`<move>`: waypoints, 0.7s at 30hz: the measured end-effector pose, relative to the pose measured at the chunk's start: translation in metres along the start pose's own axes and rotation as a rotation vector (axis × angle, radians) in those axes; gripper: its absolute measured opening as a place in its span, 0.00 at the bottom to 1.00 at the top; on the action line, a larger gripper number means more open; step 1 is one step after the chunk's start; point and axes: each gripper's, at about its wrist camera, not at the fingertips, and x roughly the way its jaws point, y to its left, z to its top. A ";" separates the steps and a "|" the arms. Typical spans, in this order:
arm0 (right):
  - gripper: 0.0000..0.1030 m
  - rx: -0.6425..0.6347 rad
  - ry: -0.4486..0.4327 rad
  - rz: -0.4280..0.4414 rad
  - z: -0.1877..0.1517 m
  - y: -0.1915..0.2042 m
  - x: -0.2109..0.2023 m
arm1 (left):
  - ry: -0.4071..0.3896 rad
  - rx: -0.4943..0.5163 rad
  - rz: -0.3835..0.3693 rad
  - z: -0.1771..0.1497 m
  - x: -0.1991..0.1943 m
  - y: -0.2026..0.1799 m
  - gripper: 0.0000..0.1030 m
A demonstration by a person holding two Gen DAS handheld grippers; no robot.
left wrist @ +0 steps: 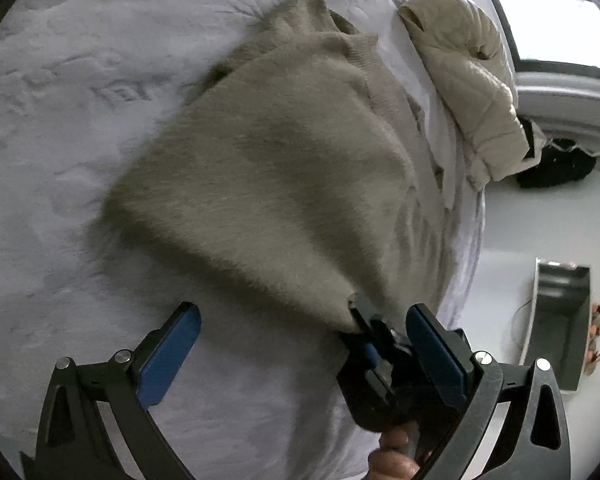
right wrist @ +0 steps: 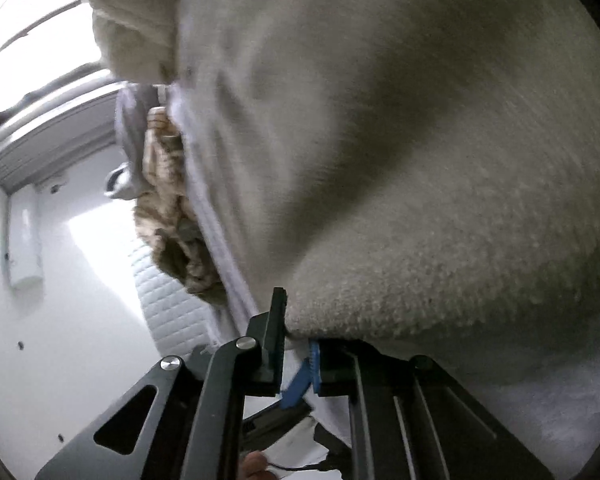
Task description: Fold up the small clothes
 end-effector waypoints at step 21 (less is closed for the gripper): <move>0.14 -0.352 0.152 -0.333 -0.005 0.055 -0.027 | -0.261 0.380 0.413 0.033 0.019 -0.061 0.15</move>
